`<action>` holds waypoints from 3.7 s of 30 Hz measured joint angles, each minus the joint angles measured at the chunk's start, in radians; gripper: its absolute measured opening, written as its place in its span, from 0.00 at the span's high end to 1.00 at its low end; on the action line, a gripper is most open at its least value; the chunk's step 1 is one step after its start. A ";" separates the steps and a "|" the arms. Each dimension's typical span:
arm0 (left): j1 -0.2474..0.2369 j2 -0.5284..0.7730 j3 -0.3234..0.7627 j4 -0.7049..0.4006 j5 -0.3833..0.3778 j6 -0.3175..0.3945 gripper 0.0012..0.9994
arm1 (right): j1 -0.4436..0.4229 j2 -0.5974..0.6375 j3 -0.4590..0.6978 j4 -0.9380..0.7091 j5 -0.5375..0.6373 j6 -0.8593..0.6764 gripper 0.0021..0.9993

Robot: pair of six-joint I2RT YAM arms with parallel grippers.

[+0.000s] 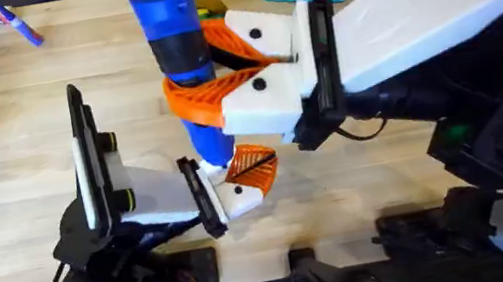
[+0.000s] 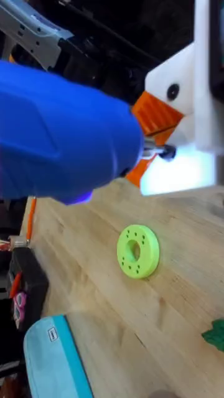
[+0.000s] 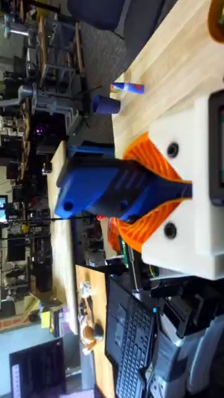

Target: Pick up the gripper from the table and insert it into the empty holder that is missing its gripper. Then pick up a screw, insert it into the mounting hole, and use the screwdriver to tighten it. Finally, clean up the table by picking up the vegetable and placing it into the bucket.

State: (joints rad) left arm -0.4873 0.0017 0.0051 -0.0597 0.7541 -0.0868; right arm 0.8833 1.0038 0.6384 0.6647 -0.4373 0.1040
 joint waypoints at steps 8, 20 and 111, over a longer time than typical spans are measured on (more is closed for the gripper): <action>0.000 0.000 0.000 0.001 -0.015 0.000 1.00 | 0.000 0.000 0.000 0.000 0.000 -0.015 0.92; 0.000 0.000 0.000 0.001 -0.018 -0.001 1.00 | 0.000 0.003 0.000 -0.006 0.003 -0.027 0.92; 0.000 0.000 0.000 0.000 -0.018 -0.018 0.99 | -0.003 0.015 -0.006 0.061 -0.065 -0.044 0.92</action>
State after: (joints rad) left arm -0.4873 0.0013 0.0055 -0.0597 0.7357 -0.1051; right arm 0.8803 1.0187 0.6319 0.7259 -0.5022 0.0599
